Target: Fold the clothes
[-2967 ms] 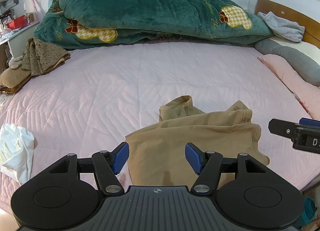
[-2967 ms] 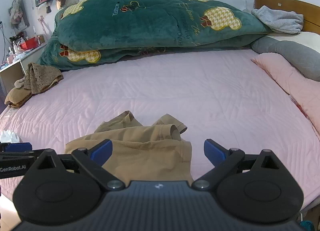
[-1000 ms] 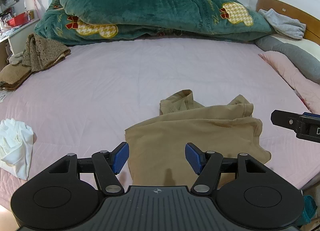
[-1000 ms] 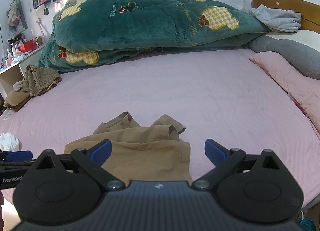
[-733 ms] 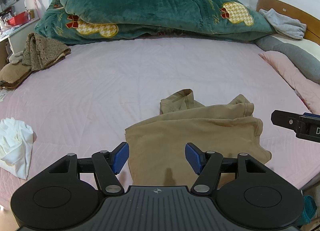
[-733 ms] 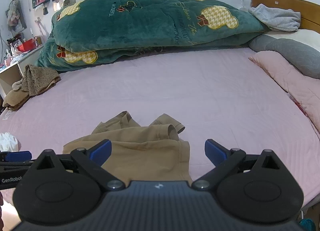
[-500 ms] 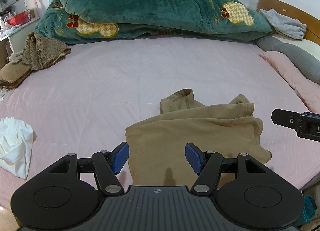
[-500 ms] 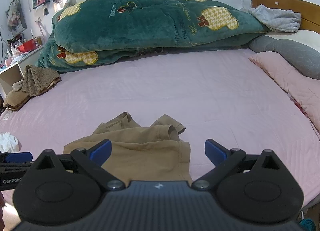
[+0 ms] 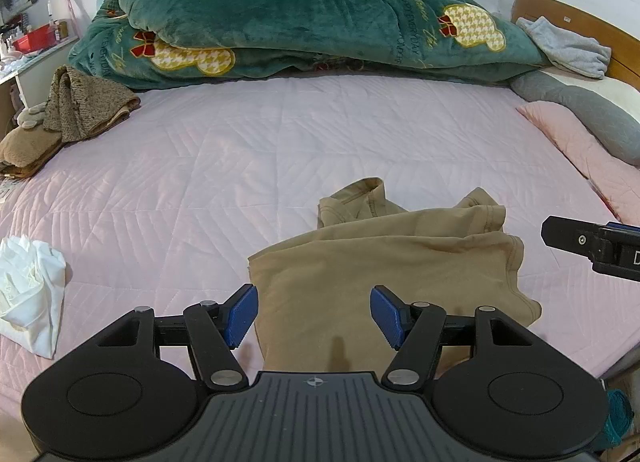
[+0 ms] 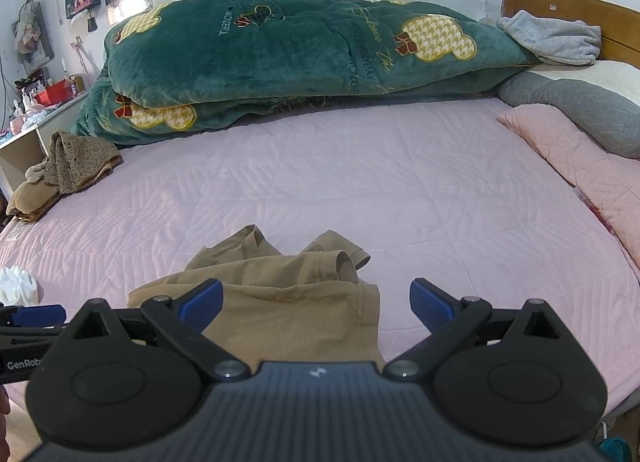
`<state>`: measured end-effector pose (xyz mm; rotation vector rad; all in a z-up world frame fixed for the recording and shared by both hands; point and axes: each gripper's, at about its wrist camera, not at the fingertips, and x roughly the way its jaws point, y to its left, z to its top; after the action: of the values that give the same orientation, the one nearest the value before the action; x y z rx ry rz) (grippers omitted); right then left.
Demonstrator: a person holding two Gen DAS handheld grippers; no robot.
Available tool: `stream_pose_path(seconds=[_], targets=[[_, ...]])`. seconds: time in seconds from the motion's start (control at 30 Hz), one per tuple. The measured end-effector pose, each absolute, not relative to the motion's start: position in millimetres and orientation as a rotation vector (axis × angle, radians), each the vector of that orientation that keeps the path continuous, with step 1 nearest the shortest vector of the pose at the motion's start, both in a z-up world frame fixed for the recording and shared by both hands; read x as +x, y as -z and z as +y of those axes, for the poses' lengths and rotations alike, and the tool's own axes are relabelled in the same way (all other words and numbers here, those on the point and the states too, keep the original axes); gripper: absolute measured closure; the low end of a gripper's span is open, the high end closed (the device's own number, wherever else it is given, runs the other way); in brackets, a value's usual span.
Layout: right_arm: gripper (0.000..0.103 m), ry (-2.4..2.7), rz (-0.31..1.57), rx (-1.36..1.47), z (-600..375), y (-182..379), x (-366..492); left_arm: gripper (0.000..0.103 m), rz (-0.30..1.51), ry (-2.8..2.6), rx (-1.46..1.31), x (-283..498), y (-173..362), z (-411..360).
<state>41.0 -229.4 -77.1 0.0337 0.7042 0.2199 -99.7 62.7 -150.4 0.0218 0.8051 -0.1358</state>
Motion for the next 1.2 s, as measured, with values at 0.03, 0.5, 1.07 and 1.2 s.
stream_pose_path(seconds=[0.03, 0.5, 1.07, 1.2], targets=[[0.002, -0.22, 0.704, 0.034, -229.3, 77.3, 41.1, 0.039, 0.805, 0.136, 0.022, -99.7, 150.4, 62.8], [0.002, -0.218, 0.711, 0.034, -231.5, 80.4, 39.6, 0.039, 0.812, 0.132, 0.034, -101.8, 151.9, 63.2], [0.002, -0.206, 0.716, 0.041, -237.5, 82.8, 35.8, 0.039, 0.806, 0.124, 0.029, -104.3, 149.1, 69.5], [0.002, -0.202, 0.715, 0.041, -238.7, 82.0, 35.8, 0.039, 0.807, 0.126, 0.028, -104.2, 148.5, 68.7]])
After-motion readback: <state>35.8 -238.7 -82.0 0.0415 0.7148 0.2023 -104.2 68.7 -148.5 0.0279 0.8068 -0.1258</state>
